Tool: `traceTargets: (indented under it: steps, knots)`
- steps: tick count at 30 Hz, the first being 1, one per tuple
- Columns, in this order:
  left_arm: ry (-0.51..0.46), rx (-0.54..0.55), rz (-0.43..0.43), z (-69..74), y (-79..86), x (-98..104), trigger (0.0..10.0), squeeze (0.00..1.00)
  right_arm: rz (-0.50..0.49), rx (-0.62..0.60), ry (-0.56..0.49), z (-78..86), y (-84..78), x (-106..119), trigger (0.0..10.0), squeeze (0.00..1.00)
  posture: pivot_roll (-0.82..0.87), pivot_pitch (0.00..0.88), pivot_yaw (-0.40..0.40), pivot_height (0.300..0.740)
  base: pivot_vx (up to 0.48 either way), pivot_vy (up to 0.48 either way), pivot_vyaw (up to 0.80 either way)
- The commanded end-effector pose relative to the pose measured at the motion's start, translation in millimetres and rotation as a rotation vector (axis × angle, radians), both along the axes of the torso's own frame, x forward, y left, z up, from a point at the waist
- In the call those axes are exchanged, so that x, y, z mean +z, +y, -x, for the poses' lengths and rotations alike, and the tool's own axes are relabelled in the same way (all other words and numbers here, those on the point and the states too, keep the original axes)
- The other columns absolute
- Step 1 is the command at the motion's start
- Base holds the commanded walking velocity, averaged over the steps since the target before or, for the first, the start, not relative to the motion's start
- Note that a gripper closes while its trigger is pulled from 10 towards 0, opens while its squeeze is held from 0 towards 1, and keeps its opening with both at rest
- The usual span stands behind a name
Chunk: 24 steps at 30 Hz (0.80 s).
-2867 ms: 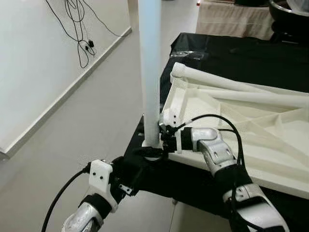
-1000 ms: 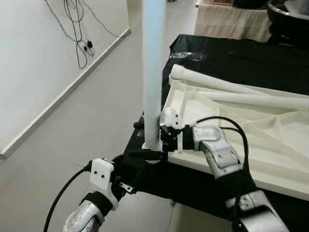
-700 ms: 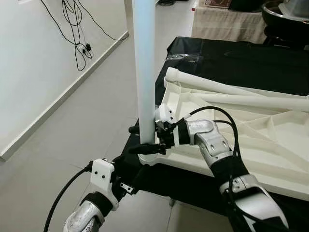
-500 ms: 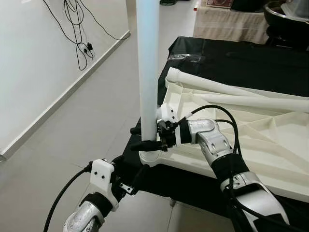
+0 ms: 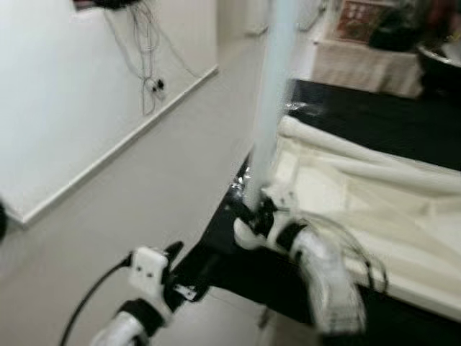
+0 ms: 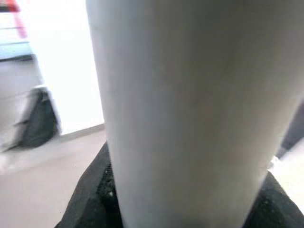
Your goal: Building children table
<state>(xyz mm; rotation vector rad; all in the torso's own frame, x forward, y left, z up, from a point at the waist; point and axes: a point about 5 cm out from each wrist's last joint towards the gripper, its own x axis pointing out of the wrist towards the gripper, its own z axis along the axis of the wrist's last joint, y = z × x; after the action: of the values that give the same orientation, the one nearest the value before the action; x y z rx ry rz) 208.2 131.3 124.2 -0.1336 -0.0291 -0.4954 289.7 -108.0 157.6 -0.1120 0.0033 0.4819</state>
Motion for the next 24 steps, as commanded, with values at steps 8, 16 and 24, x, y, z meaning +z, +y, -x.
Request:
traceTargets:
  steps: [8, 16, 24]
  knots:
    - [0.008, -0.016, -0.027, -3.5, 0.6, -3.0, 10.0, 0.00, 0.055, -0.063, 0.137, -17.6, 1.9, -24.9, 10.0, 0.00, 0.10, 0.170, 0.003, 0.740, 0.000, 0.000, 0.00]
    - [0.006, -0.006, -0.023, -5.6, 0.3, -3.7, 10.0, 0.00, -0.118, 0.371, 0.033, -30.4, 37.5, 8.8, 10.0, 1.00, 0.11, 0.152, 0.004, 0.740, 0.000, 0.000, 0.00]
    - [0.007, -0.012, -0.019, -6.3, -1.9, -4.3, 10.0, 0.00, 0.094, 0.812, -0.001, -35.4, 41.1, 16.4, 10.0, 0.00, 0.12, 0.143, -0.001, 0.740, 0.000, 0.000, 0.00]
